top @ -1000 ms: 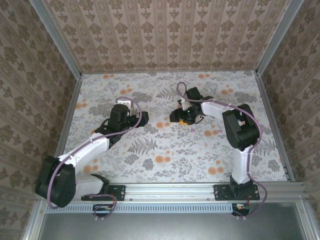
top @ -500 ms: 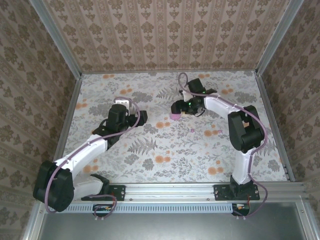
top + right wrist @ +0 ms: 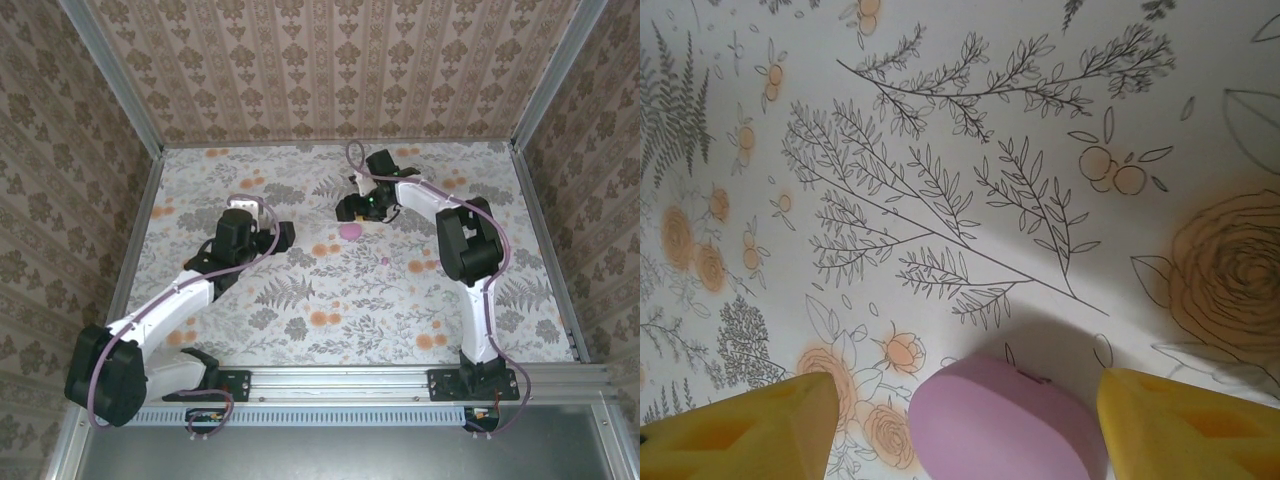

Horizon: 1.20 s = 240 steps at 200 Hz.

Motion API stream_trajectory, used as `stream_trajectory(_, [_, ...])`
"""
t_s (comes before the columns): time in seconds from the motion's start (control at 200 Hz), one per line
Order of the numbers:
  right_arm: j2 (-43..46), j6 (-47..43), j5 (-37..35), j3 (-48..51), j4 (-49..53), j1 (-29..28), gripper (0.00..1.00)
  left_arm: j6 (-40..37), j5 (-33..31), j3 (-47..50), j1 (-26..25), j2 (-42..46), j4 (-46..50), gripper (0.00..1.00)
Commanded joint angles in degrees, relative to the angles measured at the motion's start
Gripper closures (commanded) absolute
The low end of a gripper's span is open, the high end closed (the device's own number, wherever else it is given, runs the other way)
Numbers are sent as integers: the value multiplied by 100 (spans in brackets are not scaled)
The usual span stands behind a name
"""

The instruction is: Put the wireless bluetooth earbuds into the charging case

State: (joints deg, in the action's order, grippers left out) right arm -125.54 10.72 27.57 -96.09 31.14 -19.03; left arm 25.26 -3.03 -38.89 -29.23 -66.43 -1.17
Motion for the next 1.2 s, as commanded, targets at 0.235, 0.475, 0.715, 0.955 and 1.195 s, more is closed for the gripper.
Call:
stream_trajectory(0.235, [13, -651, 542, -13, 685, -173, 31, -105, -83, -70, -30, 116, 136, 0])
stream_trajectory(0.475, [525, -914, 327, 768, 297, -323, 31, -119, -18, -123, -30, -16, 87, 0])
stream_trajectory(0.715, [1380, -1487, -1110, 2276, -1513, -667, 28, -100, -36, -66, -36, 12, 40, 0])
stream_trajectory(0.955, [1466, -1568, -2125, 2759, -2357, -951, 27, -94, -80, -38, -39, 33, 39, 0])
stream_trajectory(1.195, [1384, -1626, -2327, 2886, -2573, -1041, 31, -111, -136, 5, -39, 110, 84, 0])
